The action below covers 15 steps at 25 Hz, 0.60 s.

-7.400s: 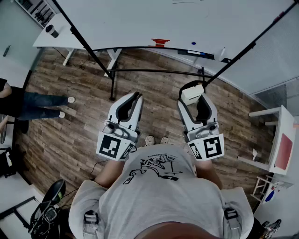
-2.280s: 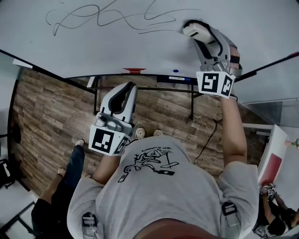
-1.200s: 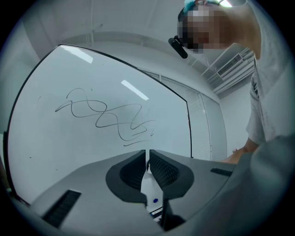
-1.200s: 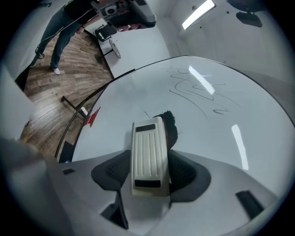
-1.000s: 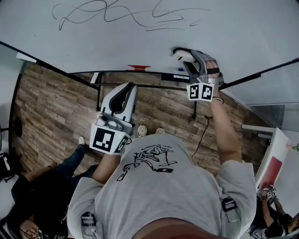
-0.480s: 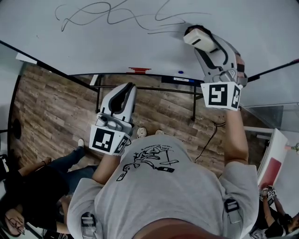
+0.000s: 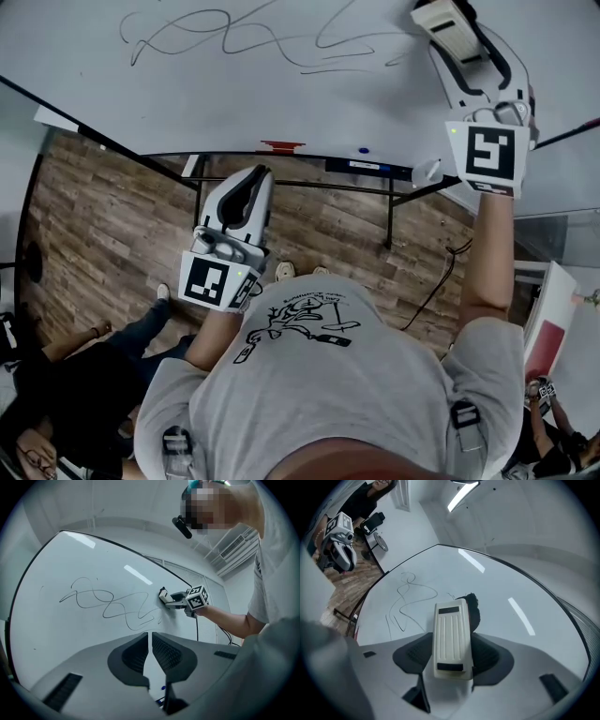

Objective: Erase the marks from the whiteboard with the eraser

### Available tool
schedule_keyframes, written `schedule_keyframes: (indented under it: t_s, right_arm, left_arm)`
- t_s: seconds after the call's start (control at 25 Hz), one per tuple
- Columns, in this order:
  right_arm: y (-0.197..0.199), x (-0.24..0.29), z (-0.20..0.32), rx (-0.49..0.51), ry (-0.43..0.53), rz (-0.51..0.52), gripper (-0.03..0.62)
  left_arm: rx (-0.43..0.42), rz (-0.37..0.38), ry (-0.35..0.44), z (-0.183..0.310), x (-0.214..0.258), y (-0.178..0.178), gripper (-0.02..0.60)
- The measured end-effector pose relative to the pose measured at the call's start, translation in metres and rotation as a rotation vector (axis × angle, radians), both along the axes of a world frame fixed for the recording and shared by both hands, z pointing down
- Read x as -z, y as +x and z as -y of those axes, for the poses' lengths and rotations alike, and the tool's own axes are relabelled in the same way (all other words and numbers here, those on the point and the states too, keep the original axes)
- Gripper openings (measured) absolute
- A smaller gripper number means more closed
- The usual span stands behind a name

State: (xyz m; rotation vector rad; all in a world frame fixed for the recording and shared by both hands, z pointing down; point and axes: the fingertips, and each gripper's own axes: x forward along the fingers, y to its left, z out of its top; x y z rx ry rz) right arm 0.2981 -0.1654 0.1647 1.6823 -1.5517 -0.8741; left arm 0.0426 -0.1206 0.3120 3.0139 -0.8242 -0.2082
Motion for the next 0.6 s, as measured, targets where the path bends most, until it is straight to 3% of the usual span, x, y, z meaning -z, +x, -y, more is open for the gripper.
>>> schedule_keyframes:
  t_s: [0.6]
  right_arm:
    - [0.0020, -0.0065, 0.0091, -0.030, 0.012, -0.035, 0.259]
  left_arm:
    - [0.013, -0.006, 0.002, -0.0039, -0.0010, -0.0077, 0.041]
